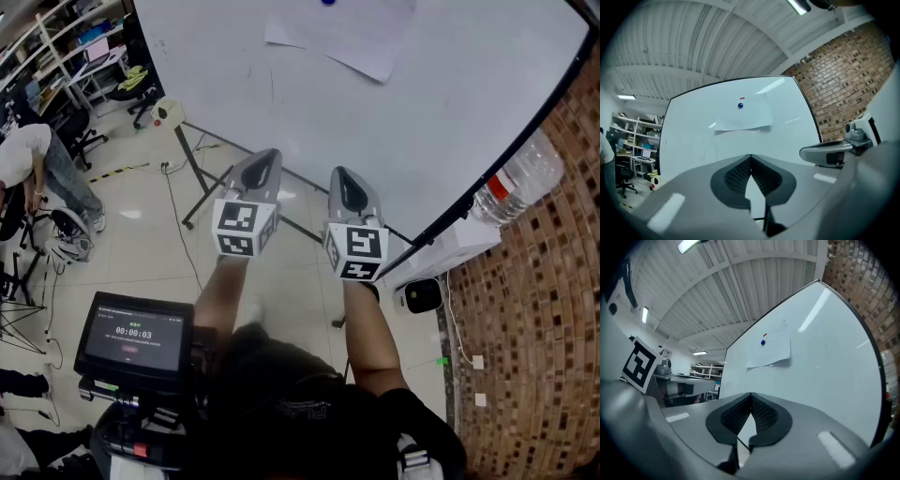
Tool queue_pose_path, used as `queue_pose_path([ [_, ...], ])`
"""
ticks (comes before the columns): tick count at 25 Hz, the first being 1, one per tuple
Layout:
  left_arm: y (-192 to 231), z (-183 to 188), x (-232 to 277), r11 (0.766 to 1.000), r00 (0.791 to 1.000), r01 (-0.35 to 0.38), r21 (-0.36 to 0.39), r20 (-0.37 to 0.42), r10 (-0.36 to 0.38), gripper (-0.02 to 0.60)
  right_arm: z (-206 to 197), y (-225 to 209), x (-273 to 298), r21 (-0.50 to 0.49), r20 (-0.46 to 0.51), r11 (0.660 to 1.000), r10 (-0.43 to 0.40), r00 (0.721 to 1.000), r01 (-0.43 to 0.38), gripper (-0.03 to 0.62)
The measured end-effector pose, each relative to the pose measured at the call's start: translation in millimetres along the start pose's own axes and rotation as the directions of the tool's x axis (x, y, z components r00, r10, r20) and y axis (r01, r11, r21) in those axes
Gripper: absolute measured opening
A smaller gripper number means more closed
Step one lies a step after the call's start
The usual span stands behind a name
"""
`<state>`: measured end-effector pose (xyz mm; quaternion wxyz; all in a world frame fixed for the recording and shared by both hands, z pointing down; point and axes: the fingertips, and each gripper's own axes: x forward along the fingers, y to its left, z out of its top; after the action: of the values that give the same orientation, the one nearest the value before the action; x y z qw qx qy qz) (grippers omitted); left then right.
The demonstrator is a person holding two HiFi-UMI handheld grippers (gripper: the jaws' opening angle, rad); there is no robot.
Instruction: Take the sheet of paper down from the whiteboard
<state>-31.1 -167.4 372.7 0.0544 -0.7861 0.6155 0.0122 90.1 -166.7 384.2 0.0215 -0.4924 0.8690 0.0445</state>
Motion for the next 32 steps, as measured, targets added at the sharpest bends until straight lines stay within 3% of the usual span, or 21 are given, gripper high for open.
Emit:
queue_pose_path([
  [5, 3.9, 15.4, 3.5, 1.000, 0.999, 0.014, 0.018, 0.045, -0.014, 0.002, 8.7, -1.6, -1.6, -0.038, 0.013, 0.999, -0.012, 1.000, 0.012, 0.014],
  [9, 9.9, 22.0, 48.9, 0.998, 0.996, 0.063, 0.018, 0.057, -0.064, 0.002, 13.7, -22.7, 27.0, -0.024, 0.023, 0.999, -0.046, 0.999, 0.047, 0.014],
  [15, 19.6, 63.1, 102.7, 0.990, 0.977, 0.127, 0.062, 0.163, -0.136, 0.002, 43.5, -48.5, 52.9, 0.022, 0.084, 0.996, -0.093, 0.992, 0.091, 0.014],
  [21, 57.1, 112.9, 164.3, 0.975, 0.937, 0.192, 0.112, 0.273, -0.216, 0.002, 67.8, -66.5, 92.3, 0.059, 0.112, 0.985, -0.169, 0.979, 0.163, 0.014],
  [27, 33.3, 186.2, 169.3, 0.950, 0.886, 0.212, 0.229, 0.366, -0.286, 0.016, 95.1, -89.5, 50.6, 0.096, 0.185, 0.980, -0.190, 0.964, 0.175, 0.017],
  [28, 29.9, 195.6, 168.5, 0.946, 0.878, 0.218, 0.239, 0.375, -0.298, 0.028, 102.1, -95.5, 45.6, 0.113, 0.204, 0.979, -0.188, 0.961, 0.168, 0.031],
  [30, 30.5, 206.4, 177.1, 0.937, 0.867, 0.239, 0.256, 0.379, -0.325, 0.078, 112.6, -108.4, 50.8, 0.150, 0.222, 0.978, -0.175, 0.959, 0.143, 0.123],
  [32, 40.1, 206.3, 200.5, 0.926, 0.862, 0.268, 0.266, 0.363, -0.354, 0.100, 115.9, -120.8, 74.7, 0.181, 0.212, 0.975, -0.166, 0.963, 0.128, 0.137],
])
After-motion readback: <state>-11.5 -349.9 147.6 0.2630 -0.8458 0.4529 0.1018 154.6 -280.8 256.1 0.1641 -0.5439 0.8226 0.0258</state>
